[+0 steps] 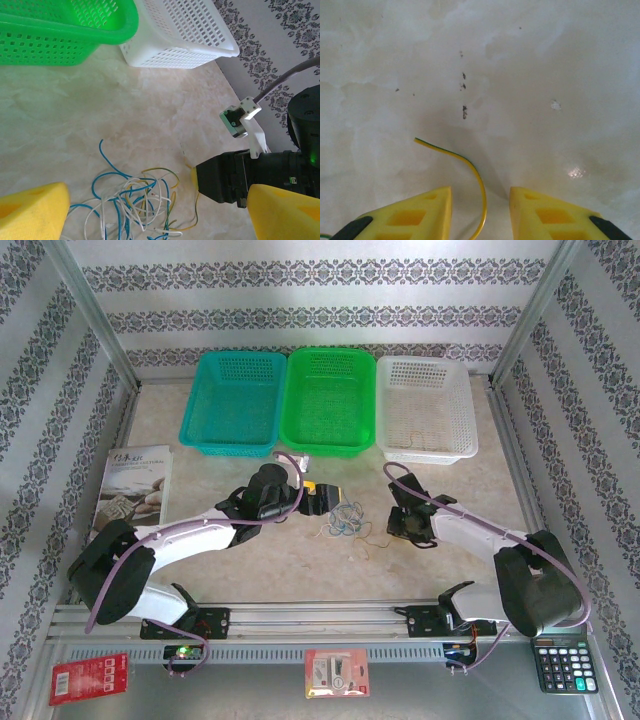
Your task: Untangle the cables
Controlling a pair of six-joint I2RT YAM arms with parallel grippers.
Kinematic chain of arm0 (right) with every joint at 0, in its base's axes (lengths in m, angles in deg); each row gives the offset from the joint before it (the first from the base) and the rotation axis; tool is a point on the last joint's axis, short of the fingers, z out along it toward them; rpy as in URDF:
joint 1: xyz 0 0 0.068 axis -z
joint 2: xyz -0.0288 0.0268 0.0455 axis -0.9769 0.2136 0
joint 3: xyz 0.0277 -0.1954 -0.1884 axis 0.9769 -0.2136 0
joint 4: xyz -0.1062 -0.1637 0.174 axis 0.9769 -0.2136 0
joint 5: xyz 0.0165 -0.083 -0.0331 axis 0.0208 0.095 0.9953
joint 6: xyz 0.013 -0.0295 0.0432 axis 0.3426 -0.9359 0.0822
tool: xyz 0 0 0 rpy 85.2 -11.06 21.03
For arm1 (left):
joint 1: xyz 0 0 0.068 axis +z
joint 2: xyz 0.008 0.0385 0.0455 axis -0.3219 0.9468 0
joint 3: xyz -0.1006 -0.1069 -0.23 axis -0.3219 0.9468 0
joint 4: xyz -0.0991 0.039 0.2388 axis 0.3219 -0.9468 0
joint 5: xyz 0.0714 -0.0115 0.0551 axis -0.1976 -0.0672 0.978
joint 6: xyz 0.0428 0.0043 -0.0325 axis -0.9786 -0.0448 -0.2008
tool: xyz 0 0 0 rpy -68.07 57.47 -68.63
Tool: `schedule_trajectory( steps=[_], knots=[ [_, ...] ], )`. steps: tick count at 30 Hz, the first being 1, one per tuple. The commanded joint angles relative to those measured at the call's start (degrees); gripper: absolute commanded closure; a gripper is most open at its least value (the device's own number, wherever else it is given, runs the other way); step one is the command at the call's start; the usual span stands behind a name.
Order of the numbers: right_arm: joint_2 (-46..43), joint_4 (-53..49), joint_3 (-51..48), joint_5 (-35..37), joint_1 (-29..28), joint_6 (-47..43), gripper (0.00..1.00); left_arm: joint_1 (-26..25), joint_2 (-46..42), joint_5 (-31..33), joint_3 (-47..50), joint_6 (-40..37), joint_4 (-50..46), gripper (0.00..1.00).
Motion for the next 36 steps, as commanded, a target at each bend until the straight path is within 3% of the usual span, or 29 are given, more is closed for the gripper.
schedule_trajectory(
  steps=[1, 2, 6, 7, 13, 18, 36],
  knots=[
    [1.2, 0.9, 1.6, -1.2, -0.7, -0.1, 0.65, -0.7, 0.1, -0.4, -1.2, 0.7, 2.3, 0.08],
    [1.7, 1.4, 1.6, -1.7, -0.6, -0.1, 0.68, -0.7, 0.1, -0.4, -1.2, 0.8, 2.3, 0.08],
    [3.5, 3.5, 1.7, -3.6, -0.6, -0.7, 0.97, -0.7, -0.1, -0.2, -1.0, 0.6, 2.0, 0.08],
    [3.4, 4.0, 1.8, -4.1, -0.6, -0.9, 1.00, -0.7, -0.1, 0.0, -0.8, 0.5, 1.8, 0.08],
    [-2.6, 5.9, 3.7, -5.4, -1.0, -2.4, 1.00, -0.7, -0.3, 0.0, -0.6, -1.2, 0.9, 0.08],
    [-7.7, 13.9, 4.3, -9.3, -1.2, -1.9, 1.00, -0.7, 1.4, -1.9, -1.6, -2.1, 1.5, 0.08],
    [-11.5, 19.5, 12.1, -12.9, -5.8, 1.2, 1.00, -1.1, 10.4, -10.5, -7.6, -2.5, 8.1, 0.10]
  ],
)
